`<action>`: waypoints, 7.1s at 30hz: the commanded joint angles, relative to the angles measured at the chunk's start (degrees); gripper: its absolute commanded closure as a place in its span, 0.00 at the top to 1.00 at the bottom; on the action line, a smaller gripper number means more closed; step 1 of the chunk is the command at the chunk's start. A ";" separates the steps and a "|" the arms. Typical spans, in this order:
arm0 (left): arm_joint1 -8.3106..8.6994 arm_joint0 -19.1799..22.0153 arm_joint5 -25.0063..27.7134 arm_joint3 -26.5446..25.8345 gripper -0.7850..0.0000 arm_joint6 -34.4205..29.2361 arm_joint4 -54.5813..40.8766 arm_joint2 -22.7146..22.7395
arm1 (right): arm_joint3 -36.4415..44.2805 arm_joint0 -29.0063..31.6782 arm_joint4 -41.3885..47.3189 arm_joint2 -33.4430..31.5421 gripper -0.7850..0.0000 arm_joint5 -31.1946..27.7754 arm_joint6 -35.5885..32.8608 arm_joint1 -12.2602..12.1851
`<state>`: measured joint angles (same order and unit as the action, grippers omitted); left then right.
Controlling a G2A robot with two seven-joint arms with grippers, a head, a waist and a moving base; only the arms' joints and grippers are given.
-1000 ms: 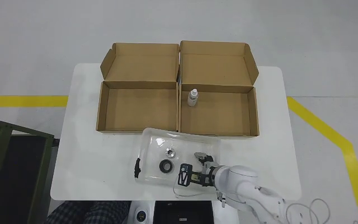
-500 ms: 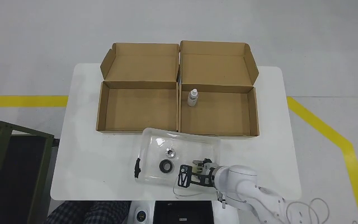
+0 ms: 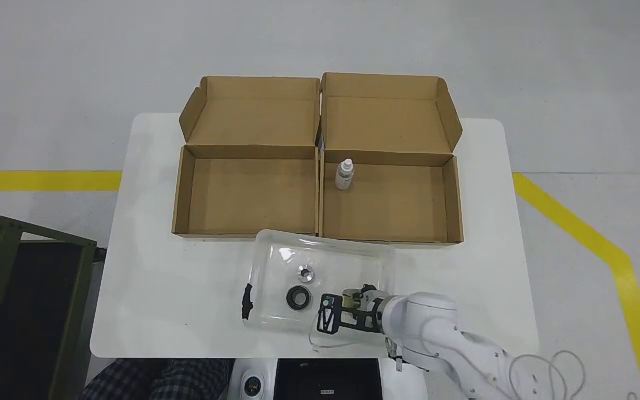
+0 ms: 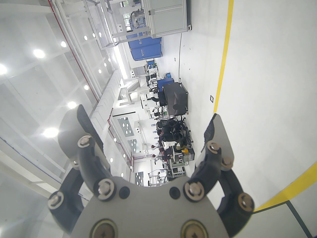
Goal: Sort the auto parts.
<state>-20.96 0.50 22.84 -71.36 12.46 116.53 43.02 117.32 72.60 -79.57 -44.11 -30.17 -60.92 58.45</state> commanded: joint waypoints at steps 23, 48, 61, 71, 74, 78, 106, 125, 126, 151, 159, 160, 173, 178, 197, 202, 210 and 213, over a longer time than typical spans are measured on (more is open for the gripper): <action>0.00 0.00 0.00 0.00 1.00 0.00 0.00 0.00 | 5.81 8.74 14.28 -16.21 0.00 -7.02 21.46 -2.90; 0.00 0.00 0.00 0.00 1.00 0.00 0.00 0.00 | -2.01 17.29 35.69 -32.30 0.00 -18.72 57.45 -3.92; 0.00 0.00 0.00 0.00 1.00 0.00 0.00 0.00 | -2.82 18.88 36.35 -34.91 0.00 -19.72 67.21 -3.24; 0.00 0.00 0.00 0.00 1.00 0.00 0.00 0.00 | -2.10 15.97 32.15 -33.43 0.00 -10.93 60.16 -2.73; 0.00 0.00 0.00 0.00 1.00 0.00 0.00 0.00 | -1.58 14.69 30.22 -32.39 0.00 -7.37 57.56 -2.49; 0.00 0.00 0.00 0.00 1.00 0.00 0.00 0.00 | -1.64 12.24 28.60 -31.11 0.00 -3.19 53.76 -2.17; 0.00 0.00 0.00 0.00 1.00 0.00 0.00 0.00 | -21.35 -13.83 32.23 -14.91 0.00 6.71 26.37 2.09; 0.00 0.00 0.00 0.00 1.00 0.00 0.00 0.00 | -28.20 -18.43 28.67 -10.59 0.94 12.36 23.14 4.04; 0.00 0.00 0.00 0.00 1.00 0.00 0.00 0.00 | -28.24 -18.51 28.58 -10.63 0.95 12.32 23.11 4.07; 0.00 0.00 0.00 0.00 1.00 0.00 0.00 0.00 | -0.19 -0.56 15.36 -16.05 1.00 -3.12 31.18 0.95; 0.00 0.00 0.00 0.00 1.00 0.00 0.00 0.00 | -2.31 -1.10 6.53 -9.47 1.00 0.13 36.18 2.15; 0.00 0.00 0.00 0.00 1.00 0.00 0.00 0.00 | -2.86 -1.45 6.31 -8.79 1.00 0.24 36.50 2.34; 0.00 0.00 0.00 0.00 1.00 0.00 0.00 0.00 | -3.42 -1.85 6.13 -8.21 1.00 0.33 36.63 2.51; 0.00 0.00 0.00 0.00 1.00 0.00 0.00 0.00 | -3.42 -1.85 6.13 -8.21 1.00 0.33 36.63 2.51; 0.00 0.00 0.00 0.00 1.00 0.00 0.00 0.00 | -4.42 -3.09 -2.51 -4.48 1.00 -4.03 40.66 3.17; 0.00 0.00 0.00 0.00 1.00 0.00 0.00 0.00 | -3.56 -1.87 -4.37 -4.91 0.90 -5.72 40.82 2.84; 0.00 0.00 0.00 0.00 1.00 0.00 0.00 0.00 | -2.92 0.25 -6.12 -6.69 0.78 -7.23 40.82 2.21; 0.00 0.00 0.00 0.00 1.00 0.00 0.00 0.00 | -3.18 0.93 -6.38 -7.80 0.79 -6.71 40.99 2.02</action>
<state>-20.96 0.50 22.84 -71.36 12.46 116.53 43.02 114.21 73.38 -85.82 -51.60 -37.08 -19.90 60.51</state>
